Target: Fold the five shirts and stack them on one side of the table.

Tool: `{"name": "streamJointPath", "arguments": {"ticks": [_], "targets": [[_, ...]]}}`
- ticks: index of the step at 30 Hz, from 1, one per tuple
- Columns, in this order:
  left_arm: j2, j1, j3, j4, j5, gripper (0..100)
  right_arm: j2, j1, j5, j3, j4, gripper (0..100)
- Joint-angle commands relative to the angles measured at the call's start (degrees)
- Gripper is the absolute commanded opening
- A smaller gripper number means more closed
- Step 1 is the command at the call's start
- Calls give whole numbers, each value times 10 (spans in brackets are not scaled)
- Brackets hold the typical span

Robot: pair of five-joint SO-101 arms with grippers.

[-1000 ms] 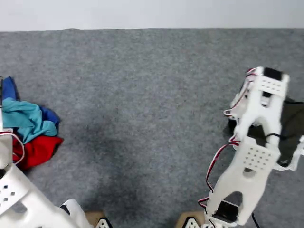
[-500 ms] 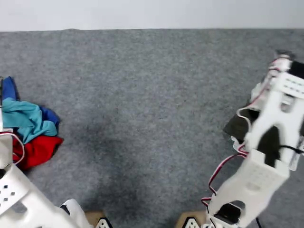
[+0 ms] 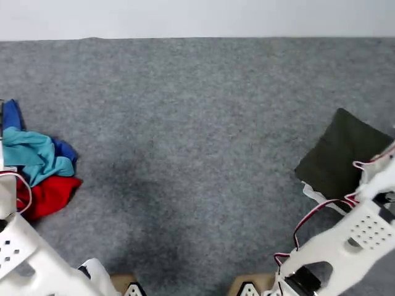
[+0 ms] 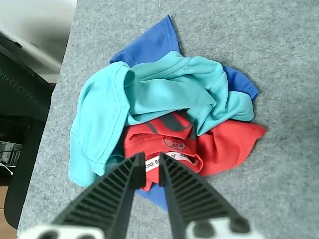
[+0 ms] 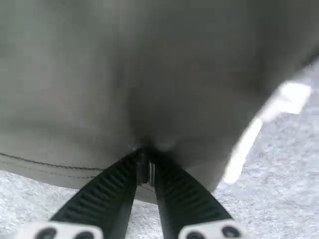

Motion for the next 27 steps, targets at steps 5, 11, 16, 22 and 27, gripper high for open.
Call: {"name": "streamJointPath", "arguments": {"ticks": [5,11,16,22,27], "targets": [[-8,2,-2,-7,-4,58,-123,-24,5,-9,23,9],[-8,18,-6,18,-4,91,-235,-99,4,-3,24,9],[2,39,8,62,-6,179,-304,-157,-12,84,24,9],[95,18,78,-4,-55,191,-381,-203,-66,240,24,9],[183,-19,49,-63,-101,192,-429,-222,-69,322,23,9]]}}
